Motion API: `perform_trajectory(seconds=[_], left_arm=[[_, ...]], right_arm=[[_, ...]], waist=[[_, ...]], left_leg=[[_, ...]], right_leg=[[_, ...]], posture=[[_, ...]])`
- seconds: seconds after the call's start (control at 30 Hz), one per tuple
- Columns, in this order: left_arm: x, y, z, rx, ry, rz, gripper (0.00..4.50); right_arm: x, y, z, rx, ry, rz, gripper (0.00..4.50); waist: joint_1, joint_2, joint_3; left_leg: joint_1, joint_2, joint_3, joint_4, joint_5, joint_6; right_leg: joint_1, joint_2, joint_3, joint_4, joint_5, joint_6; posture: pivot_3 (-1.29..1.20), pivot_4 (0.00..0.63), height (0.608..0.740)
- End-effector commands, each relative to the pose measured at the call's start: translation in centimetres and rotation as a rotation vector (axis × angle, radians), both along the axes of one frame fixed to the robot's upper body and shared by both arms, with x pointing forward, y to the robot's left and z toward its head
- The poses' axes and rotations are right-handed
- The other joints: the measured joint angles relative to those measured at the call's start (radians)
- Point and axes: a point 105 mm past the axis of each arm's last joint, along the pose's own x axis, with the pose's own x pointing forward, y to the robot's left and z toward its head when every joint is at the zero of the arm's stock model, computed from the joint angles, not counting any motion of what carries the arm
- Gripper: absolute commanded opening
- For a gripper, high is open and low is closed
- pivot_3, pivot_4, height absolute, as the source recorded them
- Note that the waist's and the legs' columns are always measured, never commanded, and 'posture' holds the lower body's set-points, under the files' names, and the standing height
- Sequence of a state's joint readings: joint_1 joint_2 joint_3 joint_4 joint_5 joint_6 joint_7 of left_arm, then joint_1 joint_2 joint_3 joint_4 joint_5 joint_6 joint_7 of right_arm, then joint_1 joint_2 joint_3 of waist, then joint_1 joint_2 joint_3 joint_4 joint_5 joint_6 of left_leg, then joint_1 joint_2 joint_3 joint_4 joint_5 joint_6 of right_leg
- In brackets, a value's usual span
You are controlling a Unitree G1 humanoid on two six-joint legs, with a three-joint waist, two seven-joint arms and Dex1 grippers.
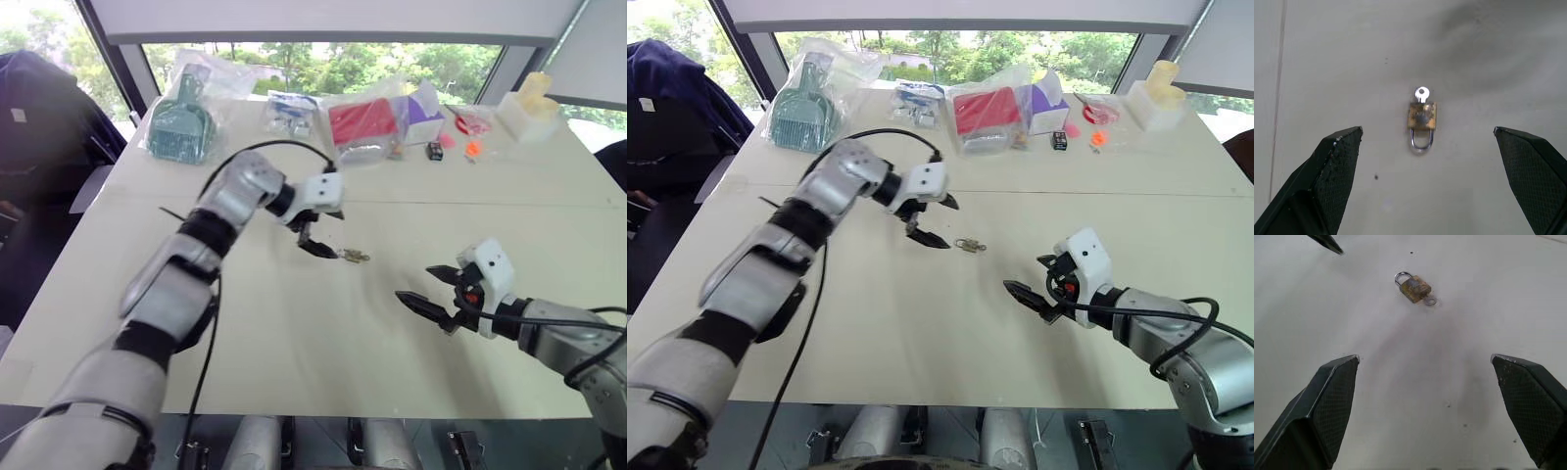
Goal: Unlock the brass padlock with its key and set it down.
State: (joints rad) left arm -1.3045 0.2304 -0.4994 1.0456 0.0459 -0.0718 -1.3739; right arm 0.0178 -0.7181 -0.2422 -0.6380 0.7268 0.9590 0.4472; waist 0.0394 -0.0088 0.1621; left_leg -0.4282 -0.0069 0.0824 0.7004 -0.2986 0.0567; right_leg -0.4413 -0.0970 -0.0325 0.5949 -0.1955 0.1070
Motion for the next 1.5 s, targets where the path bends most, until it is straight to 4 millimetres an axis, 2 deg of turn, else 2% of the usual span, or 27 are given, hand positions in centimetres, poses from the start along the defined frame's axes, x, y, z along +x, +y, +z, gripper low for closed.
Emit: perform_trajectory(seconds=[0.03,0.17,0.37,0.57,0.7,0.8,0.93,1.03,1.2,1.23,1.37,1.5], left_arm=[[0.2,-1.2,-1.0,0.104,-0.057,-0.035,4.5],[0.1,-2.6,-2.2,0.152,-0.076,-0.024,4.5],[0.4,-3.6,-3.8,0.227,-0.14,0.016,4.5],[1.0,-2.8,-4.4,0.254,-0.105,0.111,4.5],[0.6,-1.8,-5.3,0.334,-0.054,0.095,4.5],[0.7,-1.0,-6.2,0.415,-0.092,0.084,4.5],[0.3,-1.2,-6.8,0.416,-0.051,0.09,4.5],[0.0,-0.8,-7.5,0.452,-0.046,0.076,3.57],[-0.2,-0.1,-8.2,0.488,-0.029,0.057,1.04],[-0.3,0.1,-8.3,0.488,-0.019,0.052,0.66],[0.2,-0.4,-7.6,0.423,-0.074,0.05,0.65],[0.5,-2.2,-4.2,0.218,-0.127,0.002,0.65]], right_arm=[[-0.8,0.5,0.7,0.012,-0.067,-0.042,4.46],[-1.3,0.6,0.4,0.029,-0.074,-0.089,4.46],[-1.4,0.3,0.5,0.043,-0.095,-0.152,4.46],[-1.5,0.6,0.5,0.058,-0.102,-0.181,4.46],[-1.8,0.6,0.2,0.066,-0.096,-0.204,4.46],[-2.0,0.7,0.1,0.068,-0.092,-0.204,4.46],[-2.1,0.9,-0.1,0.071,-0.085,-0.206,4.46],[-2.2,0.9,-0.2,0.069,-0.08,-0.205,4.5],[-2.3,0.7,-0.3,0.071,-0.074,-0.21,4.5],[-2.2,0.7,-0.3,0.072,-0.073,-0.21,4.5],[-1.9,0.8,-0.2,0.092,-0.066,-0.203,4.5],[-1.2,1.0,0.5,0.202,-0.044,-0.198,4.5]], waist=[[0.001,0.0,0.0],[-0.002,-0.001,0.0],[0.001,-0.001,0.0],[0.0,-0.001,0.0],[-0.001,-0.001,0.0],[-0.004,0.0,0.0],[-0.003,0.0,-0.001],[-0.003,0.0,-0.002],[-0.003,-0.003,-0.004],[-0.004,-0.003,-0.005],[-0.013,-0.003,-0.005],[-0.014,-0.003,-0.005]], left_leg=[[0.0,0.0,0.0,0.0,0.0,0.0],[0.0,0.0,0.0,0.0,0.0,0.0],[0.0,0.001,-0.002,0.002,0.0,0.0],[0.001,0.001,-0.001,0.002,0.0,0.0],[0.002,0.001,-0.002,0.002,0.0,0.0],[0.002,0.001,-0.001,0.002,0.0,0.0],[0.003,0.001,-0.001,0.002,0.0,0.0],[0.004,0.002,-0.002,0.002,0.0,0.0],[0.011,0.002,-0.002,0.002,0.0,0.0],[0.013,0.002,-0.002,0.002,0.0,0.0],[0.015,0.003,-0.002,0.001,-0.001,0.0],[0.015,0.003,-0.002,0.0,0.0,0.0]], right_leg=[[0.0,0.0,0.0,0.0,0.0,0.0],[0.0,0.0,0.0,0.001,-0.001,-0.002],[0.0,0.0,0.0,0.002,-0.002,-0.002],[0.002,0.0,0.0,0.002,-0.002,-0.002],[0.002,0.0,0.0,0.002,-0.002,-0.002],[0.002,0.0,0.0,0.002,-0.002,-0.002],[0.002,0.0,0.0,0.003,-0.002,-0.002],[0.003,0.0,0.0,0.003,-0.002,-0.002],[0.01,0.0,0.0,0.002,-0.002,-0.003],[0.012,0.0,0.0,0.002,-0.002,-0.003],[0.013,0.0,0.0,0.001,-0.002,-0.003],[0.013,-0.001,0.0,0.002,-0.002,-0.003]], posture=[[0.0,0.15,0.74],[0.0,0.15,0.74],[0.0,0.15,0.74],[0.0,0.15,0.74],[0.0,0.15,0.74],[0.0,0.15,0.74],[0.0,0.15,0.74],[0.0,0.15,0.74],[0.0,0.15,0.74],[0.0,0.15,0.74],[0.0,0.15,0.74],[0.0,0.15,0.74]])
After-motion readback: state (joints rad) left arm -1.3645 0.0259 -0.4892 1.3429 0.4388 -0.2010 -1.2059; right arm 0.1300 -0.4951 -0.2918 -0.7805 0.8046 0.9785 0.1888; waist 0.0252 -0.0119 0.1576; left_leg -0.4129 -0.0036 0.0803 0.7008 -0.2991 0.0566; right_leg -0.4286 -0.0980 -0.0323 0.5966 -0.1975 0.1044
